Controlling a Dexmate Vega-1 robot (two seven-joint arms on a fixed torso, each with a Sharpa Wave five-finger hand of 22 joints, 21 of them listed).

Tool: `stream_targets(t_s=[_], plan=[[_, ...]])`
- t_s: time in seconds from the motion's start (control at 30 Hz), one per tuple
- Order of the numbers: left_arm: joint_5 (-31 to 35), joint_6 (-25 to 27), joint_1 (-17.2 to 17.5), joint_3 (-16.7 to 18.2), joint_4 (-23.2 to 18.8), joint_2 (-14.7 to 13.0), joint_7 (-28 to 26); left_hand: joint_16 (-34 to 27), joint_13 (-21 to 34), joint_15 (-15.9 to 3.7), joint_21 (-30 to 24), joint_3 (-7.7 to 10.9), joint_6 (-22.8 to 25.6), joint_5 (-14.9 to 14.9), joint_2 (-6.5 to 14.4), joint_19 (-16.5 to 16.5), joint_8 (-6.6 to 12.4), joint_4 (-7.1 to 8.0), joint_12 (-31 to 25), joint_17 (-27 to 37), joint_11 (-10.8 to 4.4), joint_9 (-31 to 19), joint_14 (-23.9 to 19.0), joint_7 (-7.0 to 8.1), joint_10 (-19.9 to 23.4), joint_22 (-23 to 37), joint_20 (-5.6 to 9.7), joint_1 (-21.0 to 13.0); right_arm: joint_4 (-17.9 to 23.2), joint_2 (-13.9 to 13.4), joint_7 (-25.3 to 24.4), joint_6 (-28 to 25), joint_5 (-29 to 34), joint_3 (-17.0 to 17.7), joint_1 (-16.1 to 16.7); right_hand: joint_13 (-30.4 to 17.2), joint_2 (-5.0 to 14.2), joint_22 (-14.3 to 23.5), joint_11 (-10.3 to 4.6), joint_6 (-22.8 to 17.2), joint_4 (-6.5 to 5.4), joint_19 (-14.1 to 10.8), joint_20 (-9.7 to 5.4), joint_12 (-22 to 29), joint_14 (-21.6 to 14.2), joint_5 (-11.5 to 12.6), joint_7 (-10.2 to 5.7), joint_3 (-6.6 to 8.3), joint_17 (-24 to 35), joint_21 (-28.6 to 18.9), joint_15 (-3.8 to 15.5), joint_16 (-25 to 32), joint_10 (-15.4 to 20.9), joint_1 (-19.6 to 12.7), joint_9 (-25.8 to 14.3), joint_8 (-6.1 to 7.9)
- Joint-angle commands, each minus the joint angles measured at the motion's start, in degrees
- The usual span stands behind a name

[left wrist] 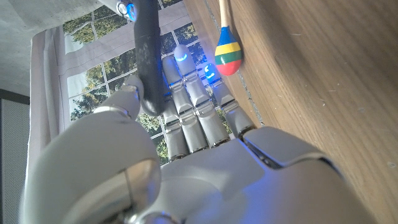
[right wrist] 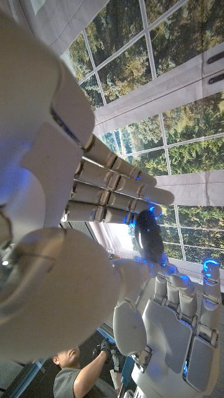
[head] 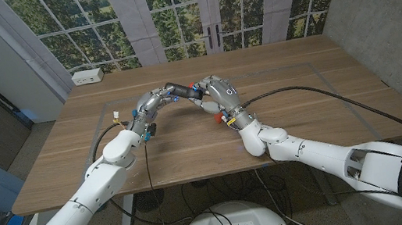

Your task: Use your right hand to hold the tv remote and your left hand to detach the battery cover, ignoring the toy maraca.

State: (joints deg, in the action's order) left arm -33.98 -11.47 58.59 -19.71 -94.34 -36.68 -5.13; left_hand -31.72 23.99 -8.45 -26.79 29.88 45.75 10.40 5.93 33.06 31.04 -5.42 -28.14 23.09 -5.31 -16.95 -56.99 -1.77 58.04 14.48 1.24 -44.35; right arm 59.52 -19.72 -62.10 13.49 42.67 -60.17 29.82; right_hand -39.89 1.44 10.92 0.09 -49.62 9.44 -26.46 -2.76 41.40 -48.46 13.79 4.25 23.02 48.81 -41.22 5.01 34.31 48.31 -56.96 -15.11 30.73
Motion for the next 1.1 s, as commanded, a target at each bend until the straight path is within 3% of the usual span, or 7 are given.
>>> stream_targets(t_s=[0.03,0.2,0.4,0.53,0.73,0.93,1.1], plan=[[-1.2,-3.5,-0.2,0.5,1.8,1.6,1.5,0.3,1.1,-3.79,-0.9,5.16,1.5,-0.2,6.6,-0.5,5.32,6.37,-0.5,0.5,-2.11,-8.8,-1.0,-1.05,2.9,0.4,-0.17,-3.0,-1.8,1.1,-0.5,1.3,-2.0,0.6,-0.2,-0.4,4.41,0.2,-11.29,-8.9,-0.57,0.2,-2.75,0.1,-1.2,0.5,-8.81,0.33,0.4,-0.3,7.91,-0.2,11.7,-4.7,-0.1,0.40],[-0.1,-4.5,0.0,0.7,1.8,1.9,0.2,0.5,1.7,-3.88,-1.6,5.98,1.2,0.0,6.6,-0.6,5.89,7.95,-0.6,0.8,-2.20,-9.7,-1.2,-1.10,3.2,0.7,-0.08,-2.1,-3.2,1.8,-1.2,1.9,-2.2,0.5,-0.7,-0.5,4.43,0.2,-11.26,-8.8,-0.62,0.3,-2.69,0.0,-1.3,0.5,-8.76,0.28,0.7,-0.5,7.88,-0.4,11.7,-4.6,-0.1,0.46],[4.3,-6.5,1.5,1.5,0.9,3.1,-5.9,0.6,2.8,-3.83,-3.1,7.43,1.9,0.2,6.4,-0.7,7.48,10.33,-1.2,1.4,-1.78,-11.2,-2.3,-1.10,4.7,1.3,0.03,-0.3,-5.4,2.9,-1.9,2.3,-2.2,0.4,-1.4,-0.6,4.45,0.1,-11.22,-8.8,-0.65,0.4,-2.66,-0.1,-1.4,0.5,-8.67,0.24,1.0,-0.7,7.86,-0.7,11.7,-4.5,-0.2,0.62],[7.8,-8.2,2.2,1.8,0.9,4.6,-10.3,0.6,3.1,-3.90,-3.5,7.88,2.1,0.2,6.3,-0.7,7.99,10.86,-1.2,1.6,-1.66,-11.7,-2.8,-1.05,4.9,1.4,0.02,0.2,-6.8,3.7,-1.9,2.8,-1.5,1.1,-1.5,-0.4,4.41,0.1,-11.21,-8.9,-0.61,0.4,-2.63,-0.2,-1.5,0.6,-8.65,0.22,1.3,-0.9,7.90,-0.9,11.9,-4.5,-0.1,0.67],[13.3,-12.2,3.2,2.7,2.2,9.0,-18.7,2.1,4.5,-3.62,-5.1,8.42,0.4,0.0,5.5,-0.7,7.14,12.87,0.0,2.1,-1.48,-10.8,-0.6,1.35,1.9,1.7,-0.20,3.0,-9.3,5.0,-1.9,2.8,-1.0,1.8,-1.9,-0.6,4.44,0.1,-11.24,-8.9,-0.53,0.5,-2.61,-0.2,-1.7,0.6,-8.65,0.23,1.6,-1.1,7.97,-1.0,11.9,-4.7,-0.1,0.74],[19.4,-13.9,3.3,3.4,3.2,12.2,-25.8,3.2,5.2,-3.69,-5.6,8.39,0.2,-0.2,5.2,-1.7,6.65,13.32,0.8,2.4,-1.73,-9.8,1.3,2.03,0.1,1.7,-0.34,4.9,-10.8,5.8,-1.9,2.9,0.1,3.0,-1.9,-0.7,4.42,0.1,-11.18,-8.8,-0.51,0.5,-2.68,-0.3,-1.7,0.7,-8.65,0.23,1.8,-1.2,7.94,-1.3,11.9,-4.7,-0.1,0.81],[21.1,-14.6,3.1,3.6,4.1,13.4,-27.3,3.7,5.7,-3.77,-5.9,8.79,-0.1,-0.1,5.3,-2.4,6.27,13.15,1.2,2.7,-1.71,-9.1,2.0,2.08,-0.8,1.7,-0.42,5.7,-11.7,6.3,-1.9,3.4,0.6,3.5,-2.0,-0.8,4.38,0.1,-11.35,-8.8,-0.51,0.7,-2.71,-0.3,-1.8,0.7,-8.65,0.20,2.1,-1.4,7.92,-1.5,12.0,-4.7,-0.1,0.85]])
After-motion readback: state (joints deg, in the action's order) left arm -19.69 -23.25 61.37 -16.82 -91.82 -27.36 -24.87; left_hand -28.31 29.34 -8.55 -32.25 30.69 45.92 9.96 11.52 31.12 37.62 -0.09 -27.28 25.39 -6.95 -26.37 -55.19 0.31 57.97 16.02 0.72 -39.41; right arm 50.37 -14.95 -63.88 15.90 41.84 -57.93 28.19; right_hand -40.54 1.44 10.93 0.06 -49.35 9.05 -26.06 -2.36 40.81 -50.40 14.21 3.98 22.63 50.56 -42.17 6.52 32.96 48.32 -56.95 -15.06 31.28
